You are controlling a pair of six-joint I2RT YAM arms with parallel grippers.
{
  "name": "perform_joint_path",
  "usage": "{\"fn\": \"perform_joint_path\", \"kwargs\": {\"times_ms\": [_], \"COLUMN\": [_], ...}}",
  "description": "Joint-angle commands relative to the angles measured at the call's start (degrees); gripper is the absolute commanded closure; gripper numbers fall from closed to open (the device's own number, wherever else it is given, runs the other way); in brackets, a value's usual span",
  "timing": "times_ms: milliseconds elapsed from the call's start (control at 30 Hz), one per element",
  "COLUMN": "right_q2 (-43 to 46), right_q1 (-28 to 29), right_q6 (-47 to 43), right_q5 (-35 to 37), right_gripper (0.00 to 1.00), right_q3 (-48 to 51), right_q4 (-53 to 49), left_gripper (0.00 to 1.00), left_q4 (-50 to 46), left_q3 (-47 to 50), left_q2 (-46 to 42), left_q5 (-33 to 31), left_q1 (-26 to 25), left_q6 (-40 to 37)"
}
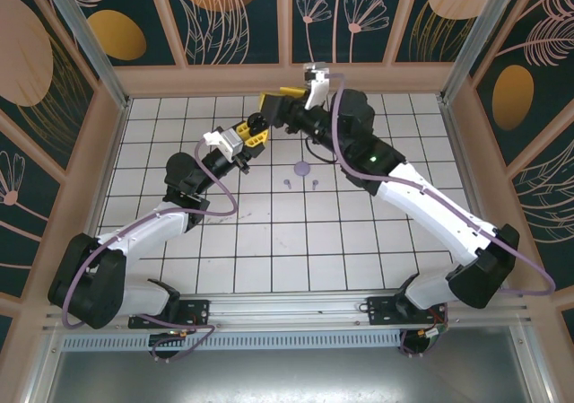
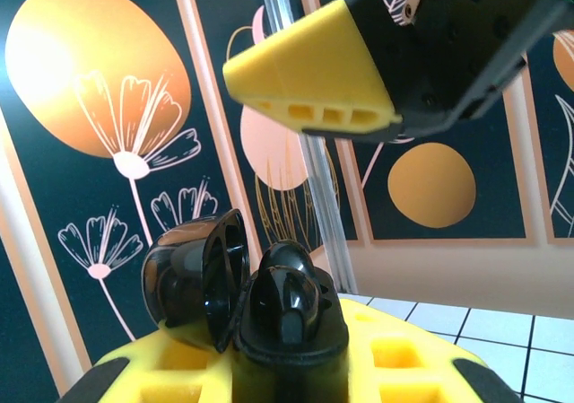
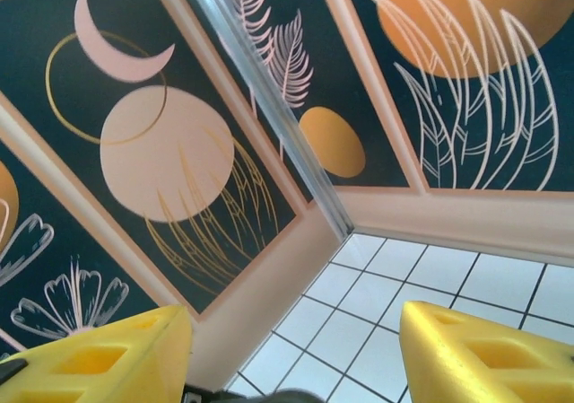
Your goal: Insert the wireless bluetooth earbuds into the charging case
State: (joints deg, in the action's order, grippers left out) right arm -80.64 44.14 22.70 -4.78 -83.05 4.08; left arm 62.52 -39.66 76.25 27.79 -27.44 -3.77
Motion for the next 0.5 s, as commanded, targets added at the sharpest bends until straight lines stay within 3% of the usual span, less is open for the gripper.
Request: {"fn": "perform_joint_path", "kwargs": {"times_ms": [0,267,467], "right_q2": [-0.6,-16.5,-22.2], "right_q1": [-3.2,-5.5,-5.4], "right_q6": [2.8,1.3,0.7], "right_q5": [-3.5,-11.2,-12.7], "right_gripper": [0.44,0.85,0.94], "right_q3": [-6.8,-26.7,-31.2], "right_q4": [-6.6,-28.4,-34.1], "left_gripper": [1.00,1.00,1.00], "left_q4": [1.0,-0.6,-1.5], "left_q3": [-0.2,0.6,0.5], "left_q2": [0.7,1.9,2.9], "left_q5": [1.9,4.1,4.8], "left_q1": [-0.2,-0.2,-0.2], "left_q6": [1.8,0.6,0.5]}}
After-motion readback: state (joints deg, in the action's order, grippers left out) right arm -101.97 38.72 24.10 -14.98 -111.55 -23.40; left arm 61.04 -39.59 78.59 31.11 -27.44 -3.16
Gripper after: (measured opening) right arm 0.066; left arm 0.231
